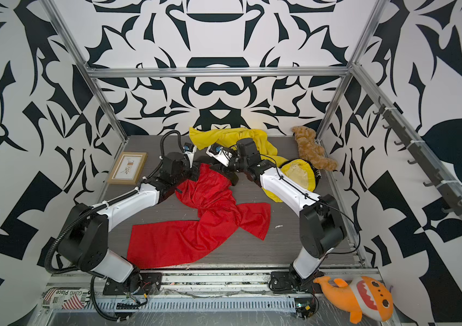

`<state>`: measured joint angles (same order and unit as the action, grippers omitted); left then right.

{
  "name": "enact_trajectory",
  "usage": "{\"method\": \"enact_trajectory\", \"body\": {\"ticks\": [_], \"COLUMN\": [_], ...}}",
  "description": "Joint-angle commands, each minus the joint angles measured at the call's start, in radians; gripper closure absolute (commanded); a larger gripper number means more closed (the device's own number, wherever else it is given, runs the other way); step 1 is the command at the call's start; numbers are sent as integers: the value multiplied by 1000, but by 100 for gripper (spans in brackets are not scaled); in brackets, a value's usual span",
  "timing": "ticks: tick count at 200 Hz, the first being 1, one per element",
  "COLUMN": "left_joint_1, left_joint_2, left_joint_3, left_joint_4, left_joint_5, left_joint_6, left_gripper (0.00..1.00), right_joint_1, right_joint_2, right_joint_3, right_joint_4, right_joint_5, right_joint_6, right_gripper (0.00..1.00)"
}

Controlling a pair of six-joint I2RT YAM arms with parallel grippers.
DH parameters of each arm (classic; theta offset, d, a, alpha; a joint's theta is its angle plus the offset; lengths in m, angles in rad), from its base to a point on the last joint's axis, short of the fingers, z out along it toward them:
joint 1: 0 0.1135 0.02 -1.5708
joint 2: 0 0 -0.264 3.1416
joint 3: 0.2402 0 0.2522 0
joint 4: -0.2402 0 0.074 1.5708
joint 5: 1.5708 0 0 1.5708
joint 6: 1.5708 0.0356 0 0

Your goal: Remove the belt from the trousers

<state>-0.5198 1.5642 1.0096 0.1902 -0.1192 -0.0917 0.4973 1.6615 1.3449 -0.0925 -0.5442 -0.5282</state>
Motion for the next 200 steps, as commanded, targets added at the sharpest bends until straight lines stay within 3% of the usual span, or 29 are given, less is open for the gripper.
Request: {"method": "enact_trajectory", "body": {"ticks": [1, 18, 33, 64, 83, 93, 137, 154, 200], "left_joint_1": [13, -22, -51, -111, -135, -140, -138, -131, -38], "left_joint_2": [-25, -34, -39, -19, 9, 29, 87, 92, 53], "left_joint_3": [6, 15, 22, 54, 79, 100, 157, 154, 116], "left_joint_4": [-54, -46, -27, 12, 43, 52, 81, 84, 47], "left_joint_5": [-77, -123, -153, -194, -193, -189, -250, -262, -229], "left_joint_6": [45, 118, 185, 322, 369, 374, 367, 351, 182], "left_gripper": [63, 33, 20, 12, 12, 14, 80, 100, 100], "right_joint_1": [-36, -30, -28, -24, -19, -14, -11, -12, -30], "right_joint_2": [-30, -15, -9, -8, -5, -4, -30, -45, -85], "right_joint_3": [123, 181, 211, 240, 251, 253, 211, 189, 141], "right_joint_4": [-134, -212, -249, -273, -281, -283, -259, -236, -198], "right_joint_5": [-47, -59, -66, -71, -71, -72, -31, -16, 48], "right_joint_6": [-52, -91, -105, -117, -118, -116, -98, -90, -66], "right_gripper": [100, 100, 100, 100, 100, 100, 100, 100, 100]}}
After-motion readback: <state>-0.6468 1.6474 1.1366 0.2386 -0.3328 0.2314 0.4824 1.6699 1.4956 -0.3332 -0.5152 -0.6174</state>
